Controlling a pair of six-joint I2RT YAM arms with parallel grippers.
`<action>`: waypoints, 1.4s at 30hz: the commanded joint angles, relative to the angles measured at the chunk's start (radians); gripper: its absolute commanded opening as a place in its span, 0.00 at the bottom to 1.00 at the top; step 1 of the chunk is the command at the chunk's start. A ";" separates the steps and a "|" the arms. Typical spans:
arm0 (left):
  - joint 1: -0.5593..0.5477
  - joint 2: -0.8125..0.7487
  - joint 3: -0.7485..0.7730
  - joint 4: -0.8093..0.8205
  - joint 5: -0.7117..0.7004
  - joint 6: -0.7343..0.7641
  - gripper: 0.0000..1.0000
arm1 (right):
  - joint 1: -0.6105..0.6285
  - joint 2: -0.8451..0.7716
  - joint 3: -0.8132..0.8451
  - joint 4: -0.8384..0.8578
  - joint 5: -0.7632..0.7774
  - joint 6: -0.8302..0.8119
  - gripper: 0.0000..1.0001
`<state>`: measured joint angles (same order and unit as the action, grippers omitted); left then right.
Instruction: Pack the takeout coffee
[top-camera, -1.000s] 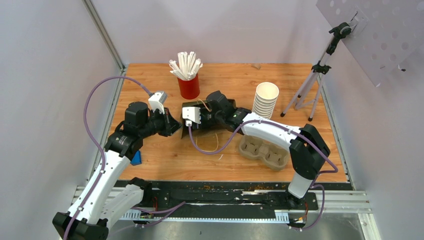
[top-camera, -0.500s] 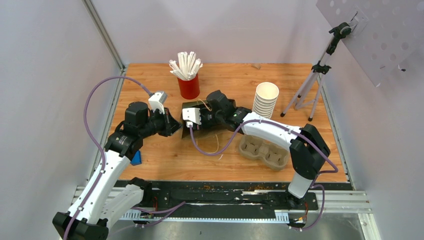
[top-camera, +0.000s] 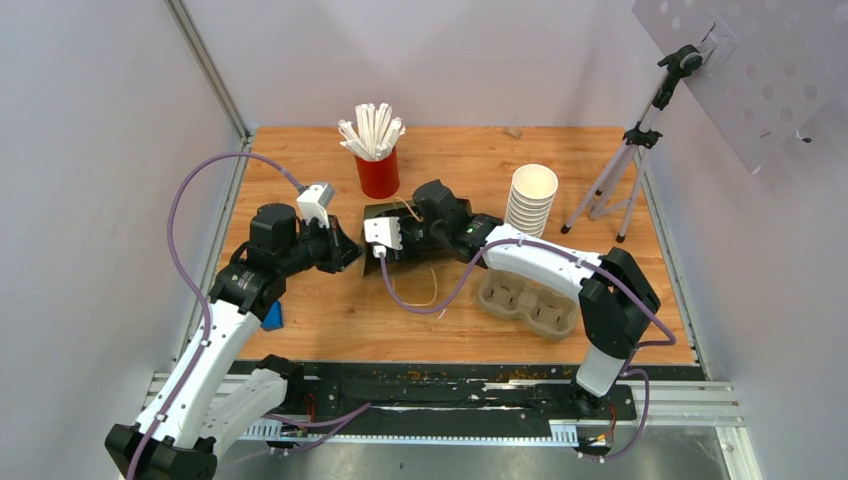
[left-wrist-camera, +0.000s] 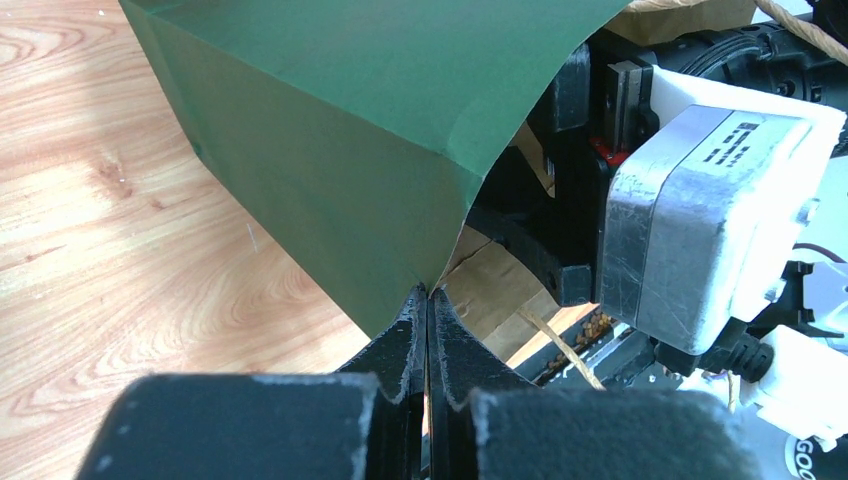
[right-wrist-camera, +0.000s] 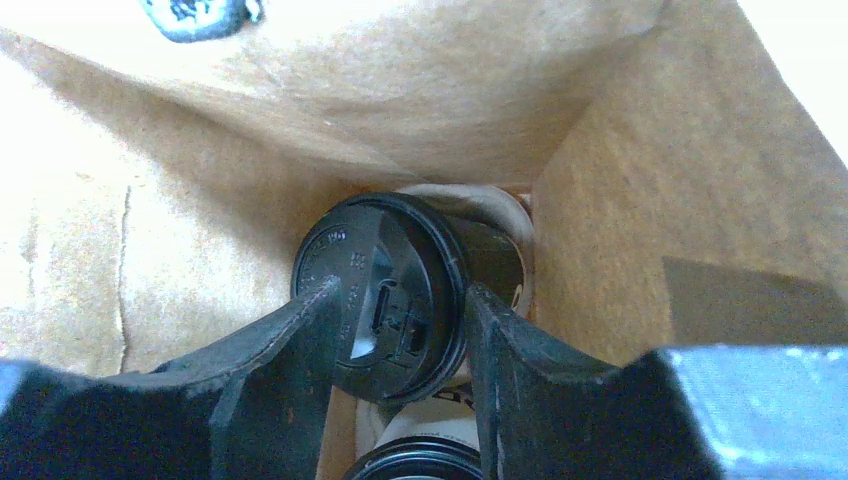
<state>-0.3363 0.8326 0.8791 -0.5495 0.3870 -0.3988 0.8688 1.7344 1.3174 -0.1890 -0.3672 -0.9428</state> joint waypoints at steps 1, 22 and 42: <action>-0.003 -0.006 0.011 0.020 0.009 -0.003 0.00 | -0.002 0.003 0.041 0.084 -0.001 0.009 0.49; -0.003 -0.007 0.011 0.015 0.009 0.000 0.00 | -0.007 0.048 0.036 0.097 0.057 0.124 0.27; -0.003 -0.005 0.017 0.012 0.007 0.008 0.00 | -0.025 0.018 0.029 0.065 0.024 0.144 0.55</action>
<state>-0.3363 0.8326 0.8791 -0.5457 0.3832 -0.3981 0.8509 1.7935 1.3548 -0.1379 -0.3248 -0.7437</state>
